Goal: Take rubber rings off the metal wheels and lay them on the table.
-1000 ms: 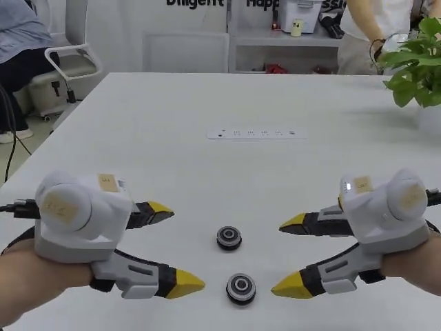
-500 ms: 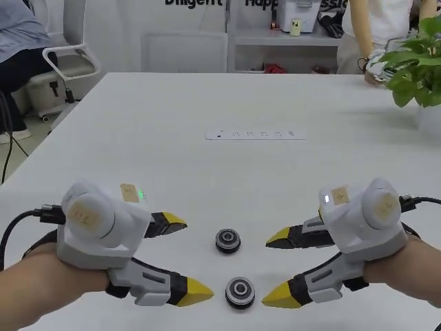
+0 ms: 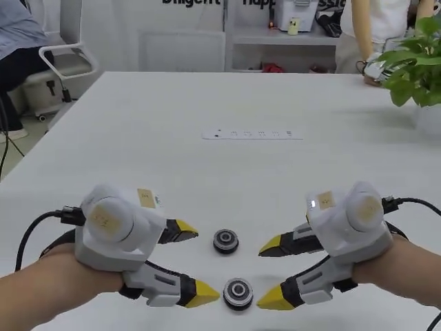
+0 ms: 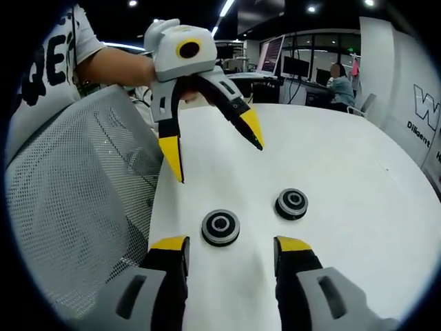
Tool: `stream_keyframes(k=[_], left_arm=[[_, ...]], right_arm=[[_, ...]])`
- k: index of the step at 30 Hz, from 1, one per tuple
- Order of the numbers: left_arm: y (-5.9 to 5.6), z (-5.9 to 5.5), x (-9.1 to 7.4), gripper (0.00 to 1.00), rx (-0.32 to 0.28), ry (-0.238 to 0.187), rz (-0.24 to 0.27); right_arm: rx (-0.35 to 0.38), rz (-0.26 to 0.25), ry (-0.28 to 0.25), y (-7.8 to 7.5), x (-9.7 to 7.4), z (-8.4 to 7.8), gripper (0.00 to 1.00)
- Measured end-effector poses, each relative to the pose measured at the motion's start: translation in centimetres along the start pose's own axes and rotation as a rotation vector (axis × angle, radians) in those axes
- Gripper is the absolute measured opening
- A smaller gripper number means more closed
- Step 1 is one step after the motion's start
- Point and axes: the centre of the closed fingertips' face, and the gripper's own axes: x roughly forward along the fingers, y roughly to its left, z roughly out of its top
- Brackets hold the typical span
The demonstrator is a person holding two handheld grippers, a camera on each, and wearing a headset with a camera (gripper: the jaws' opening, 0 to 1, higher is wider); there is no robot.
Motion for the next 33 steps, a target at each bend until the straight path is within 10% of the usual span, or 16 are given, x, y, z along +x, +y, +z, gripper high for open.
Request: stream_keyframes(k=[33], left_arm=[[-2.4, -0.6, 4.0, 0.36, 0.037, 0.057, -0.112]], right_arm=[[0.027, 0.038, 0.027, 0.6, 1.9, -1.1, 0.35]])
